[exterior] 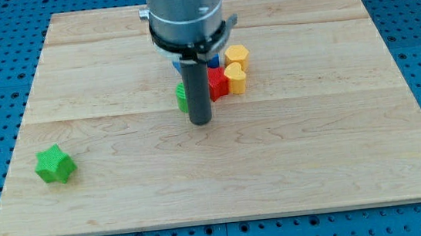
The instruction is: Separate the green circle from the red blocks
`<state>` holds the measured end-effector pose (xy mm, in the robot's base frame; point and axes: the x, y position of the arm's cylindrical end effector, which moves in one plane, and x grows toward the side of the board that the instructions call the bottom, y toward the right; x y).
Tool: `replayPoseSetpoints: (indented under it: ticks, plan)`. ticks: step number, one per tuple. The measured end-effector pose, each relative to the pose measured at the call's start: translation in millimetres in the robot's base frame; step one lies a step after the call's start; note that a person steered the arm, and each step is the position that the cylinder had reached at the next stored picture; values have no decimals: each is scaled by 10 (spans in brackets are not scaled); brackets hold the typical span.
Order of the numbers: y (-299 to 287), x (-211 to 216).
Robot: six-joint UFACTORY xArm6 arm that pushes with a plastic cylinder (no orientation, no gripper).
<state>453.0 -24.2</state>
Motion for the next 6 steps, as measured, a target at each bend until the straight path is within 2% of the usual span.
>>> replayPoseSetpoints:
  ticks: [1,2,4,5,6]
  plan:
    - [-201,-179]
    - [-30,-426]
    - [-978,-1004]
    - [-862,-1483]
    - [-1396,-896]
